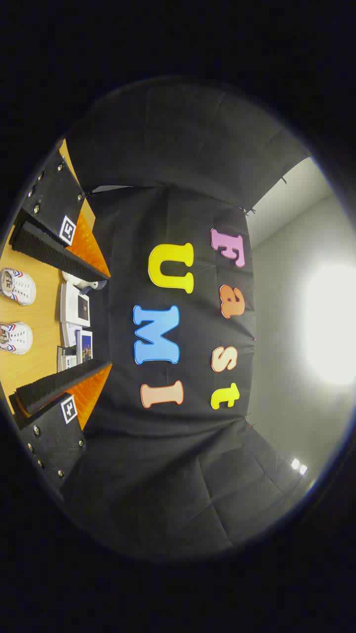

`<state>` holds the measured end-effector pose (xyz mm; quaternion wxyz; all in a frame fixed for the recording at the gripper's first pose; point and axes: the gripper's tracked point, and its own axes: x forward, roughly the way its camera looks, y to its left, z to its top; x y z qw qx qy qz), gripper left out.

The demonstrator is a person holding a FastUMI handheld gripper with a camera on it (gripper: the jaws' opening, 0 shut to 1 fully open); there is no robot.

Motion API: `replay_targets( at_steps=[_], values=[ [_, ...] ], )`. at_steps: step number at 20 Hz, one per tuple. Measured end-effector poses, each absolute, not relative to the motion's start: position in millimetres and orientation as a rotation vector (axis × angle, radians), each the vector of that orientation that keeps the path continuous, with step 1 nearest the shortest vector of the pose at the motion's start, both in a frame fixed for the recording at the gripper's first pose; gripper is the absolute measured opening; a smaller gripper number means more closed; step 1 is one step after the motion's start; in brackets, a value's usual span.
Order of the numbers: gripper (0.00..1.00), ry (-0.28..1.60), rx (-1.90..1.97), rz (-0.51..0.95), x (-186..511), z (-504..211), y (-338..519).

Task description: Open the storage box then place both shoes into the box .Put the left shoe in first, then the right shoe, with the right side of both shoes facing outward in a uniform manner.

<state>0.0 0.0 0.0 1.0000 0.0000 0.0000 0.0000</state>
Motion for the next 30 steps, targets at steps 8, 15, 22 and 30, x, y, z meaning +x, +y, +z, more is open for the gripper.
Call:
replay_targets(
  at_steps=[8, 15, 22, 30],
  values=[
    [0.95, -0.001, 0.009, 0.013, 1.0, 2.1, 1.6],
    [0.95, 0.006, 0.047, 0.019, -0.8, -1.0, 2.3],
    [0.95, 0.061, 0.203, 0.127, -0.3, -18.9, 29.9],
    [0.98, 0.237, 0.494, 0.226, 1.2, -66.1, 62.7]
  ],
)
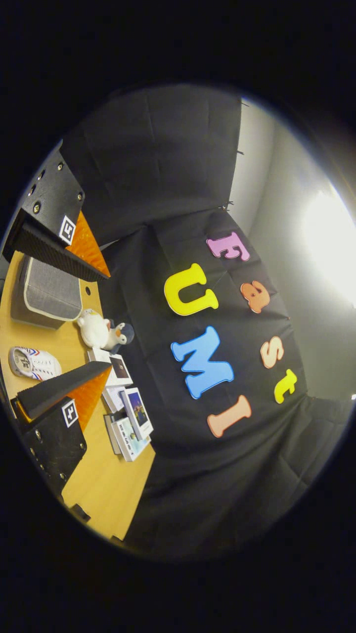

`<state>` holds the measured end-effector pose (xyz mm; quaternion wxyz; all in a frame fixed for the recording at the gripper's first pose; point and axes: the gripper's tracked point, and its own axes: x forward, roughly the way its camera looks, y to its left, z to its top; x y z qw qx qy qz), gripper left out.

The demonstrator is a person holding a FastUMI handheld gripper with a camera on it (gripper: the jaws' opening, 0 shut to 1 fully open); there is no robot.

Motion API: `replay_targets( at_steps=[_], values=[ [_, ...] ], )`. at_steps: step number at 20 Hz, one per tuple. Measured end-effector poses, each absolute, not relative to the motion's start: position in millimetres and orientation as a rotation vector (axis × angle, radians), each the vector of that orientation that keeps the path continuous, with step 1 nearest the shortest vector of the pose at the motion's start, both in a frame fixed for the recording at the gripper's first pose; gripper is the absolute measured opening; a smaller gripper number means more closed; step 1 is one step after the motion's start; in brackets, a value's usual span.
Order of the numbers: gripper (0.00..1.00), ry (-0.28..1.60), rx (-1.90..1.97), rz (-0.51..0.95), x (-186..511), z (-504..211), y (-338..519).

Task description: Open the storage box then place both shoes into the box .Put the left shoe in first, then the right shoe, with the right side of both shoes facing outward in a uniform manner.

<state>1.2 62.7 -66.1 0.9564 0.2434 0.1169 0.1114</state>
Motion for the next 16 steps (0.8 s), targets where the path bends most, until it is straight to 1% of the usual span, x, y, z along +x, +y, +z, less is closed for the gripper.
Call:
replay_targets(
  at_steps=[8, 16],
  values=[
    [0.98, 0.47, 0.827, 0.287, -0.8, -126.8, 94.2],
    [0.98, 0.655, 1.007, 0.364, -4.6, -182.1, 133.7]
  ],
)
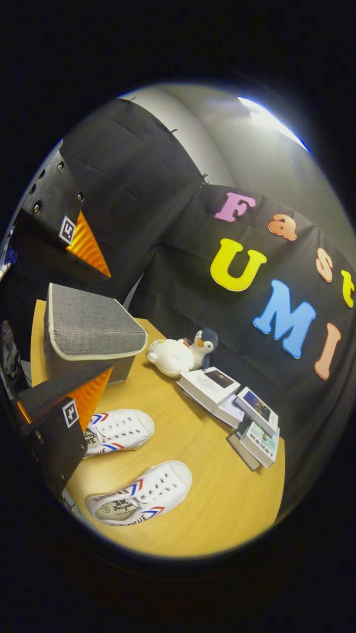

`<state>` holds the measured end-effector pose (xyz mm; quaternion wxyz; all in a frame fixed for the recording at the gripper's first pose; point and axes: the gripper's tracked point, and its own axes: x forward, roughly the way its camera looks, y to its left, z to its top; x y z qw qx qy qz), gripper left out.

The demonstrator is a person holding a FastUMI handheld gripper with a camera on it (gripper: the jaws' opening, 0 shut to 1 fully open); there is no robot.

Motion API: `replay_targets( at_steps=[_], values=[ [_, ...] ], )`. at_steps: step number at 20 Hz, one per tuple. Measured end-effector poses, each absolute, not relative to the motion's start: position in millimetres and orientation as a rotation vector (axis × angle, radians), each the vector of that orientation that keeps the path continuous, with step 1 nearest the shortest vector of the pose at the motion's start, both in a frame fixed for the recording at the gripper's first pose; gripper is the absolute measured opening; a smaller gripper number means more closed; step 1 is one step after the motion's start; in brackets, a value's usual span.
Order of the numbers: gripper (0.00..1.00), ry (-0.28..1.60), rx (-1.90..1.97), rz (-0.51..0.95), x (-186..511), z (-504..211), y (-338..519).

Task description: Open the storage box then place both shoes into the box .Put the left shoe in first, then the right shoe, with the right side of both shoes facing outward in a uniform manner.

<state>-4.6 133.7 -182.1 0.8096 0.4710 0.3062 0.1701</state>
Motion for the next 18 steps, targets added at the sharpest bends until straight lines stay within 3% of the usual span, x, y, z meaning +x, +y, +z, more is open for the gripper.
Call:
replay_targets(
  at_steps=[18],
  values=[
    [0.94, 0.945, 1.278, 0.429, -20.3, -253.1, 195.6]
  ],
)
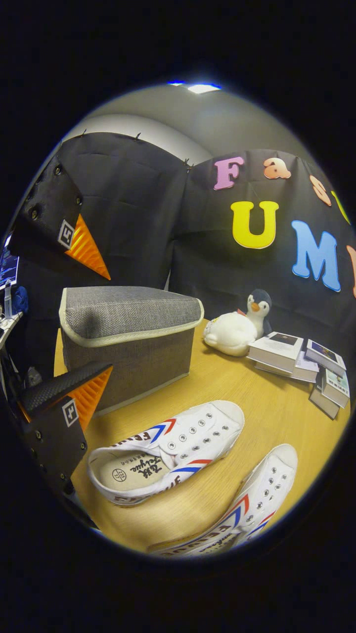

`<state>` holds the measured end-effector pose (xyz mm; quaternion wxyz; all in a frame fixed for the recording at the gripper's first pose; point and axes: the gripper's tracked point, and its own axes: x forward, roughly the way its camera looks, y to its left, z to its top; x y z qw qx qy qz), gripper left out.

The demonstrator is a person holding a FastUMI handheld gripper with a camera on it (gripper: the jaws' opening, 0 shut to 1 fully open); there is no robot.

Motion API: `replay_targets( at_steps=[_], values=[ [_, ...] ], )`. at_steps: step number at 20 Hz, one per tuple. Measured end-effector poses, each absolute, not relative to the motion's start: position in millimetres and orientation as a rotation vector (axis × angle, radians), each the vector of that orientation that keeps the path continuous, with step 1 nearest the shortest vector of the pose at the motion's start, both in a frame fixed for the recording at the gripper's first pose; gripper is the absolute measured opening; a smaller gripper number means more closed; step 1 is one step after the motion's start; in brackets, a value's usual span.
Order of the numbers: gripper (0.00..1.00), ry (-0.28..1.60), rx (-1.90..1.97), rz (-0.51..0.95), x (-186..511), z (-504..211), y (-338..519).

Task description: Open the storage box then place both shoes into the box .Put the left shoe in first, then the right shoe, with the right side of both shoes facing outward in a uniform manner.

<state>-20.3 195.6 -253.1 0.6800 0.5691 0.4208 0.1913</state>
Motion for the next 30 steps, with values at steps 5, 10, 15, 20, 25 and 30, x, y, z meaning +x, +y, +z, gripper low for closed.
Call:
replay_targets(
  at_steps=[5, 10, 15, 20, 25, 30],
  values=[
    [0.77, 0.997, 1.307, 0.449, -20.6, -260.7, 209.2],
    [0.54, 1.018, 1.306, 0.463, -21.4, -257.9, 212.1],
    [0.39, 1.046, 1.202, 0.539, -30.2, -254.8, 222.9],
    [0.04, 1.019, 1.232, 0.525, -19.5, -240.6, 211.5],
    [0.04, 0.964, 1.225, 0.585, -7.6, -196.3, 215.9],
    [0.04, 0.91, 1.173, 0.665, -1.4, -145.1, 231.4]
  ],
)
